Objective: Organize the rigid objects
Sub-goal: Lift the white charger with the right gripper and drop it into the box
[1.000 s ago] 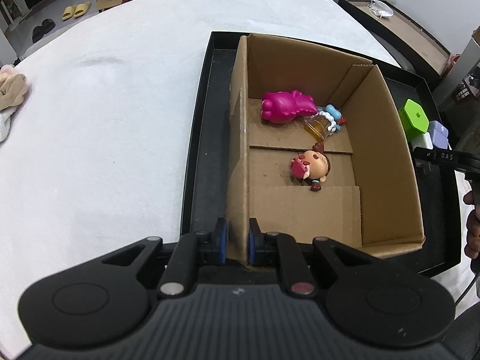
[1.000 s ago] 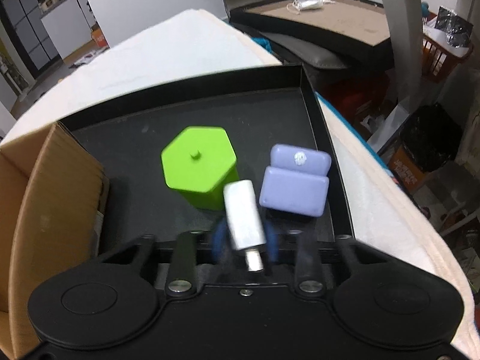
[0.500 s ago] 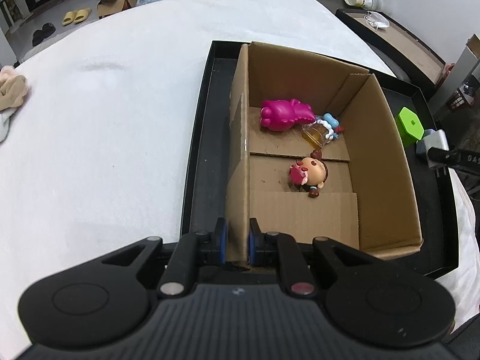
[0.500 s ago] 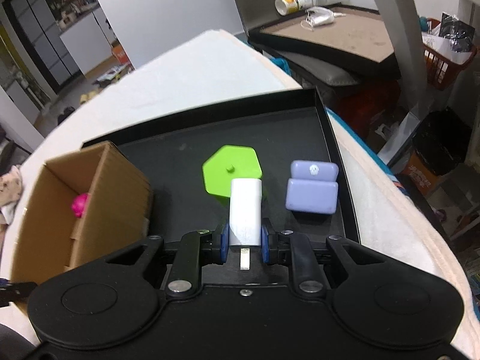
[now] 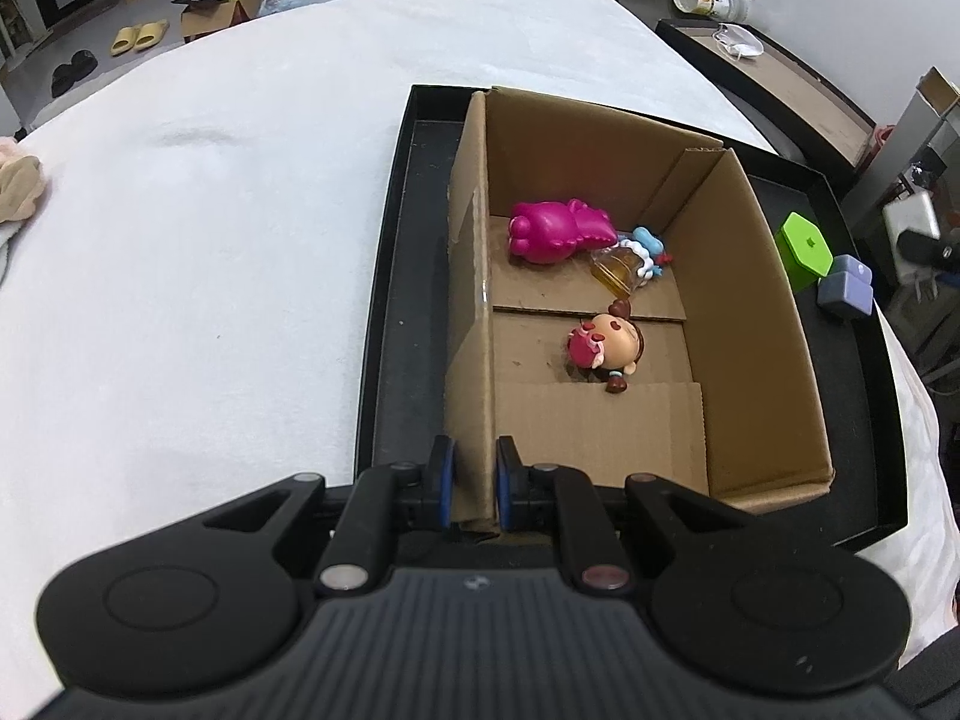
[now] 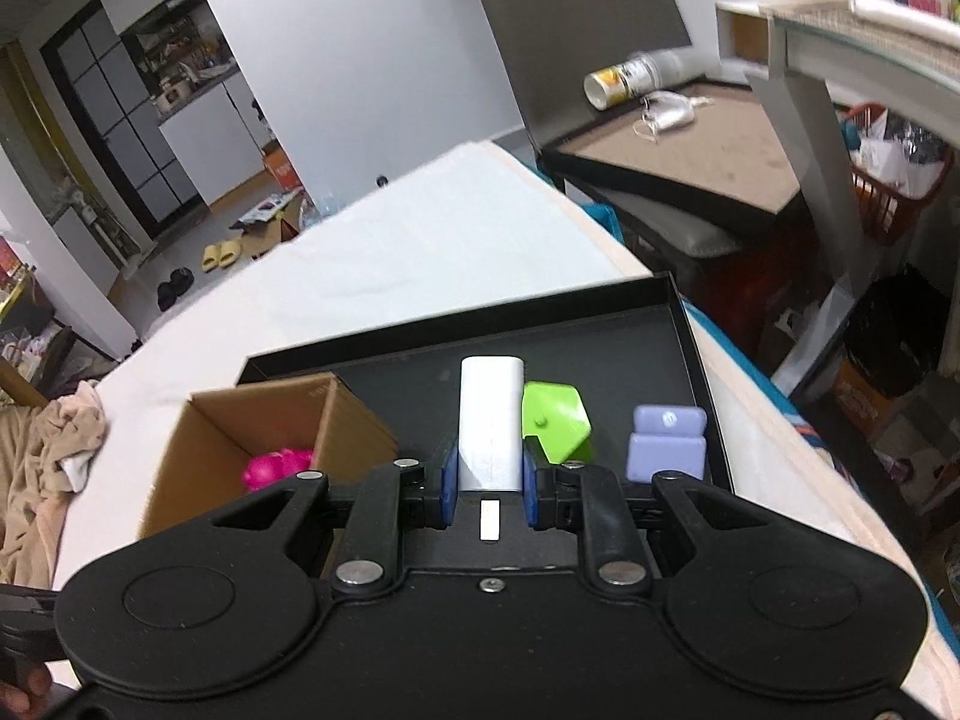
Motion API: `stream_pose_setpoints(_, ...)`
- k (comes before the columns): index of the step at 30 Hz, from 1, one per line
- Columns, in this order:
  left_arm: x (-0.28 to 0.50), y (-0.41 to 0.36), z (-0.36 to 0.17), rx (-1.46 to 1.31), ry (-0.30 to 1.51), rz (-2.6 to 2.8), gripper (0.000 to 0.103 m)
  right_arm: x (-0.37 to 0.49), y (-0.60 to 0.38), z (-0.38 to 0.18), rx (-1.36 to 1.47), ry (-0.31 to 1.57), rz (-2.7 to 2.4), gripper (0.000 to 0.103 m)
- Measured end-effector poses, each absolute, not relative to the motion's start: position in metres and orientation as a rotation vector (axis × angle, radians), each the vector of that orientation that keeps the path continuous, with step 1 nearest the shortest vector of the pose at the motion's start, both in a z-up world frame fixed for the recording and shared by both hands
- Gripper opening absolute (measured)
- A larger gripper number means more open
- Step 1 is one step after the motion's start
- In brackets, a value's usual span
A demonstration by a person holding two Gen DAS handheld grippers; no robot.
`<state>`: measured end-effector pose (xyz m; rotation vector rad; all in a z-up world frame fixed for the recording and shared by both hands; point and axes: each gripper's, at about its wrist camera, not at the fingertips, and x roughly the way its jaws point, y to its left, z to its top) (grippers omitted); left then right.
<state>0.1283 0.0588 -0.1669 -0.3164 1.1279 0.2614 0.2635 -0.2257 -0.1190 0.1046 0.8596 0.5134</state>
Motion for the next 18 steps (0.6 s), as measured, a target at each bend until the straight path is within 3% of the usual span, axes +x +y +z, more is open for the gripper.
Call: stream_pose_setpoints(18, 0.128, 0.061, -0.168, -0.319, 1.135, 0.233, 0.014, 0.237, -0.150, -0.092, -0.026, 0.805, 0.602, 0.021)
